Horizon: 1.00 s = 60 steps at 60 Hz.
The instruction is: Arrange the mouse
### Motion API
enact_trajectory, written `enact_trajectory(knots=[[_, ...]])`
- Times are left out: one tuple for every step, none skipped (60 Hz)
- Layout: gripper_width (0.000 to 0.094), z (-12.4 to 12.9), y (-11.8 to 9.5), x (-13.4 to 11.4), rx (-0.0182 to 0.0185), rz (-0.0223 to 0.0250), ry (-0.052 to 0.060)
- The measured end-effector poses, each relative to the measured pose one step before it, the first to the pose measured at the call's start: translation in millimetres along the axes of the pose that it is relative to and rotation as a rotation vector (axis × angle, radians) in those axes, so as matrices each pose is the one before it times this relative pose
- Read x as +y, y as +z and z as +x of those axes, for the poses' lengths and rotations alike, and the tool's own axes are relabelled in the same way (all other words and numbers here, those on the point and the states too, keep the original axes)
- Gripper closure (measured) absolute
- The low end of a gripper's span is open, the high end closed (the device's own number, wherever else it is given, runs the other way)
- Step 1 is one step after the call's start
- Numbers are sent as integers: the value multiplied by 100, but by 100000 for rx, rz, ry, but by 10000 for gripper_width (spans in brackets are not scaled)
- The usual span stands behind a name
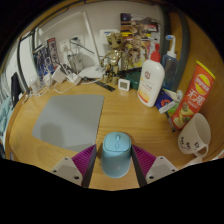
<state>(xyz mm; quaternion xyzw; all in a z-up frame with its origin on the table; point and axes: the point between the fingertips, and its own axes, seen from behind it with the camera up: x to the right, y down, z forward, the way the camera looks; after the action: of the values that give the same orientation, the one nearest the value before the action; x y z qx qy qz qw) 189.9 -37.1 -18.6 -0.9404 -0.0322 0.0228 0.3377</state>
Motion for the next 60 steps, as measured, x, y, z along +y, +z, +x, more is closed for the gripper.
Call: enact_trajectory(knots=[[275, 20, 88, 35, 85, -365, -804], [287, 2, 79, -210, -119, 766, -805], [298, -27, 49, -53, -92, 182, -568], [314, -64, 59, -17, -283, 130, -525], [328, -107, 57, -106, -528, 432, -257], [367, -45, 50, -7, -263, 144, -255], [411, -36, 2, -86, -465, 780, -236], [414, 19, 3, 37, 108, 94, -294], [418, 31, 35, -50, -178, 471, -137], [422, -9, -7, -19, -87, 209, -168], [429, 0, 12, -43, -106, 340, -73], [432, 13, -14, -4, -94, 319, -29], [438, 13, -11, -8, -85, 398, 86], [440, 22, -21, 10, -6, 265, 148], [448, 29, -10, -25, -37, 412, -64], [453, 13, -20, 37, -18, 154, -230], [464, -43, -2, 4, 83, 355, -375], [478, 15, -7, 8, -101, 145, -220], [490, -6, -25, 13, -191, 57, -203], [497, 18, -13, 18, -149, 78, -57], [515, 9, -17, 7, -162, 99, 61], [522, -2, -6, 49, -169, -132, 165], [529, 17, 0, 2, -163, 30, 229], [560, 45, 4, -6, -139, 8, 161], [574, 19, -12, 78, -223, -423, 633], [586, 12, -5, -44, 19, 15, 782], [592, -13, -18, 95, -81, -526, 653], [602, 21, 4, -43, 41, -43, 258], [579, 35, 2, 29, 140, -316, 8], [631, 72, 8, -114, 418, 333, 401], [631, 60, 5, 133, 347, -623, 841], [633, 22, 3, -73, 235, 102, 425], [634, 61, 7, 8, 364, -181, 3], [632, -8, -25, -6, 685, -56, 272], [634, 105, 44, -23, 359, 10, 337], [633, -15, -39, 3, 823, 15, 513], [634, 65, -10, -5, 761, 8, 544], [634, 97, -11, -12, 966, 38, 675], [634, 129, -11, 34, 721, -72, 504], [633, 70, -18, 15, 531, -162, 270], [634, 45, -38, 21, 417, -252, 310], [632, 36, -82, -23, 520, -78, 878], [633, 64, -155, -123, 733, 274, 1351], [633, 78, -209, -135, 832, 185, 1121], [631, 103, -251, -203, 908, 149, 675], [633, 141, -284, -326, 1097, 492, 420], [632, 199, -348, -482, 1363, 893, 410], [631, 142, -437, -532, 1933, 1214, 467], [632, 216, -533, -719, 1362, 1084, 263], [632, 161, -516, -753, 1196, 1228, 415], [630, 97, -562, -854, 1155, 1431, 569], [631, 72, -590, -912, 1118, 1553, 735], [630, 65, -604, -1000, 1080, 1701, 619], [631, 3, -578, -1027, 866, 1707, 253], [630, -53, -463, -1097, 759, 1658, -148], [631, -65, -566, -1068, 661, 1920, -256], [631, -55, -522, -1129, 720, 1995, -293], [633, -135, -455, -1169, 609, 2045, -240], [632, -187, -387, -1146, 470, 1912, -308], [632, -259, -340, -1117, 210, 1727, -469]])
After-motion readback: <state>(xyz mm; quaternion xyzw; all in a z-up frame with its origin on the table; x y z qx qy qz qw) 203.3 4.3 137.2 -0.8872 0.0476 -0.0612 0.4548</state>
